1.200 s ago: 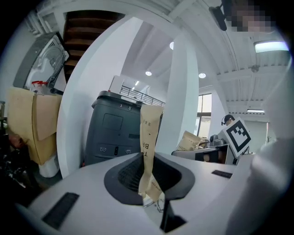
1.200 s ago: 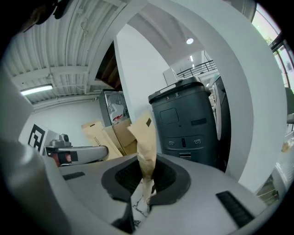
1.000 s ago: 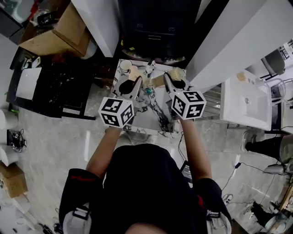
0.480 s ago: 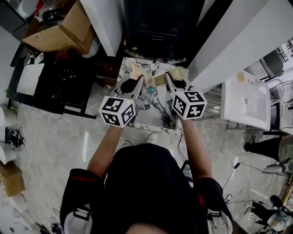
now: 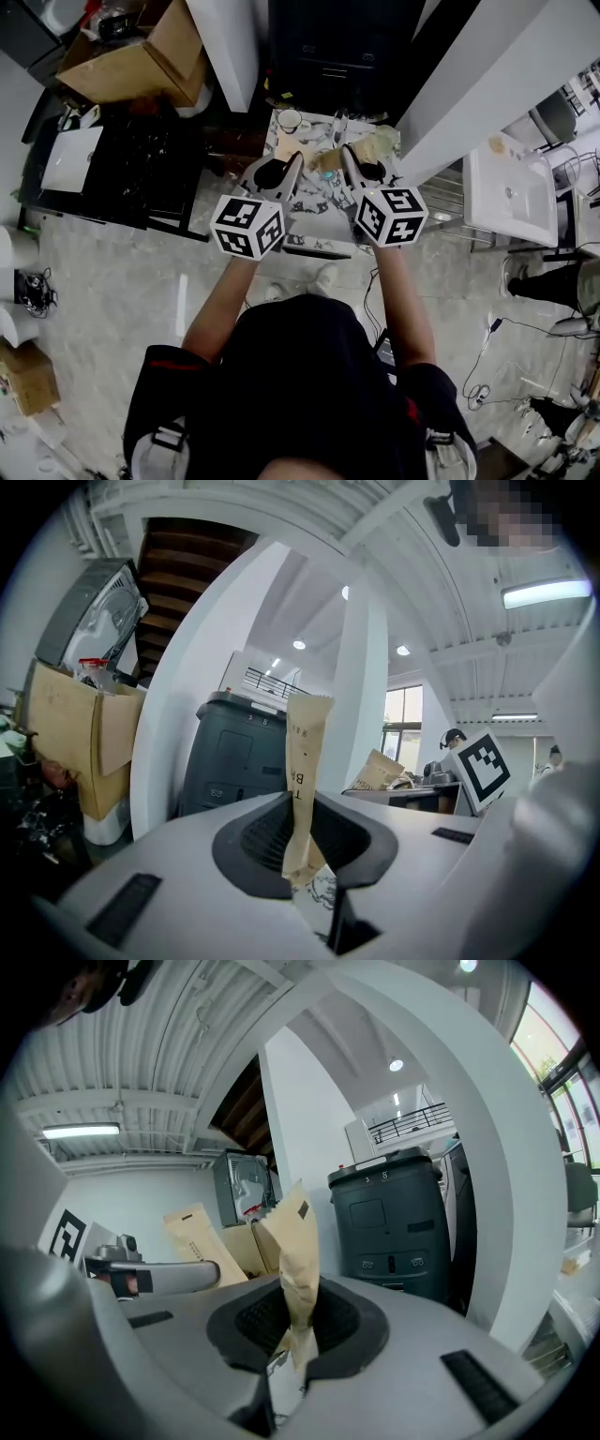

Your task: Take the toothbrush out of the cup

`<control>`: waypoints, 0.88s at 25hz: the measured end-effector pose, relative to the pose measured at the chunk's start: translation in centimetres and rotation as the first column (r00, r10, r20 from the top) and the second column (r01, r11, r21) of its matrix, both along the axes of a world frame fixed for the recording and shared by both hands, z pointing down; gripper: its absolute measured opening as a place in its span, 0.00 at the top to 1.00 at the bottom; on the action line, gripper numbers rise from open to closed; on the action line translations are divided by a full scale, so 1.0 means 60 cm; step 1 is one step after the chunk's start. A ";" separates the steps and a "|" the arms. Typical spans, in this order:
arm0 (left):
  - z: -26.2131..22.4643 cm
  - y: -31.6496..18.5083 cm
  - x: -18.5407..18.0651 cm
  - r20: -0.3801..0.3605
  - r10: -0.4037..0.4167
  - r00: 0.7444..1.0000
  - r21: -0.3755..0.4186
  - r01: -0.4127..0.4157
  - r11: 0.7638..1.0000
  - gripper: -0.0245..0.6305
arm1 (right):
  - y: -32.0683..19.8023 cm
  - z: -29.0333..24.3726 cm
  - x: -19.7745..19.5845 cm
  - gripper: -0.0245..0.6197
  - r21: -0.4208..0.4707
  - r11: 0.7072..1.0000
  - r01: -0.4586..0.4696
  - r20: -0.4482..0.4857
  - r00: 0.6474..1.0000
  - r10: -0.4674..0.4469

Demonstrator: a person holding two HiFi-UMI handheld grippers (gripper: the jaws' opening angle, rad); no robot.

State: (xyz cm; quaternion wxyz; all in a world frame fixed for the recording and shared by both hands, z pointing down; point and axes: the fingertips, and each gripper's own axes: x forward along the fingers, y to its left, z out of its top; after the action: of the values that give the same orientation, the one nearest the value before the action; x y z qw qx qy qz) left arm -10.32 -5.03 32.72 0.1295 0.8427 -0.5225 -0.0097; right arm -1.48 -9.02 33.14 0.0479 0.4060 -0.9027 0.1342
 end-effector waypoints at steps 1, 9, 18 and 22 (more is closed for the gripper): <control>0.000 0.009 -0.007 0.000 0.003 1.000 0.000 -0.003 1.000 0.88 | 0.011 -0.001 -0.006 0.88 0.002 1.000 -0.004 0.002 1.000 0.004; -0.006 0.074 -0.056 -0.004 0.032 0.999 0.010 -0.032 0.999 0.88 | 0.080 -0.013 -0.053 0.88 0.022 0.999 -0.036 0.001 0.999 0.036; -0.011 0.126 -0.107 -0.025 0.044 0.999 0.025 -0.044 0.999 0.88 | 0.133 -0.022 -0.096 0.88 0.038 0.998 -0.058 -0.015 0.998 0.058; -0.009 0.139 -0.120 -0.038 0.044 0.998 0.024 -0.043 0.999 0.88 | 0.151 -0.022 -0.110 0.88 0.044 0.997 -0.060 -0.030 0.998 0.061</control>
State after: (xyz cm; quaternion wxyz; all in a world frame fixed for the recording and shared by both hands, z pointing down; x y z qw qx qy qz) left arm -17.52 3.30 32.15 0.1298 0.8550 -0.5012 -0.0292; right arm -8.08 0.03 31.80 0.0494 0.4361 -0.8918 0.1096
